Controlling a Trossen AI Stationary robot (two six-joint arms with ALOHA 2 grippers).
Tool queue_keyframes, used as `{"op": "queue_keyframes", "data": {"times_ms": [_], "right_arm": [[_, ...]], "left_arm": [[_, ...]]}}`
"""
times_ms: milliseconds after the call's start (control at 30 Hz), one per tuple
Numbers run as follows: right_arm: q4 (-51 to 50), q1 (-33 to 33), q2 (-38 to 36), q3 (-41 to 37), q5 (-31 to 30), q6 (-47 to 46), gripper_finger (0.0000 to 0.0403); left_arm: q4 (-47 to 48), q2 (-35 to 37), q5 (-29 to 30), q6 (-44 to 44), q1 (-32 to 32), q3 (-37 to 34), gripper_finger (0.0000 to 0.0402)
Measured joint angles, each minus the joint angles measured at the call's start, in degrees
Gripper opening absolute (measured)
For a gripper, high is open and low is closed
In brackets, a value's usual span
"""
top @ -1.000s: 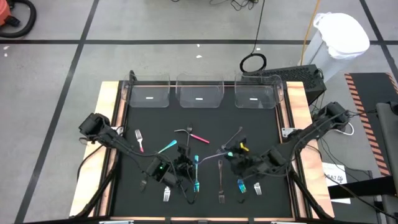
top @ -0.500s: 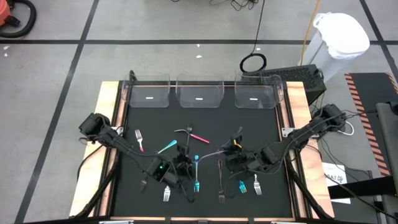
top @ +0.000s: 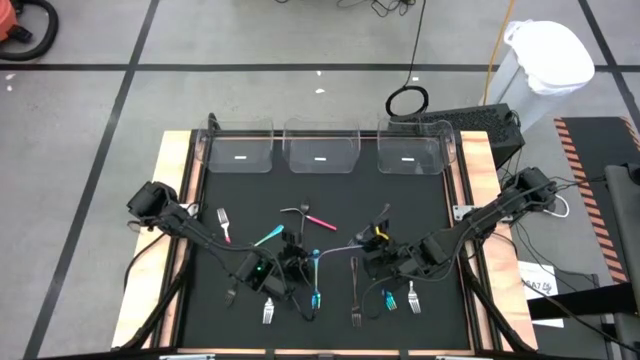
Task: Sort silverware by color (type)
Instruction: Put the blue fork into the right transparent bin
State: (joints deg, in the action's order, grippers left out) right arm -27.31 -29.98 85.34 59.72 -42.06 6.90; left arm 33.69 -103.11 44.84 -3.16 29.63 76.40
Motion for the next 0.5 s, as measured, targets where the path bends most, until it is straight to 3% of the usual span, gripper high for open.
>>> {"op": "queue_keyframes", "data": {"times_ms": [300, 500], "right_arm": [[-2.17, 0.00, -0.35, 0.00, -3.37, -0.28, 0.0002], [-8.92, -0.18, -3.66, 0.00, -8.06, -5.37, 0.0002]], "left_arm": [[-2.45, 0.00, 6.67, -4.12, 1.40, 0.00, 0.0202], [-4.09, 0.00, 7.08, -4.04, 4.44, 4.52, 0.0238]]}}
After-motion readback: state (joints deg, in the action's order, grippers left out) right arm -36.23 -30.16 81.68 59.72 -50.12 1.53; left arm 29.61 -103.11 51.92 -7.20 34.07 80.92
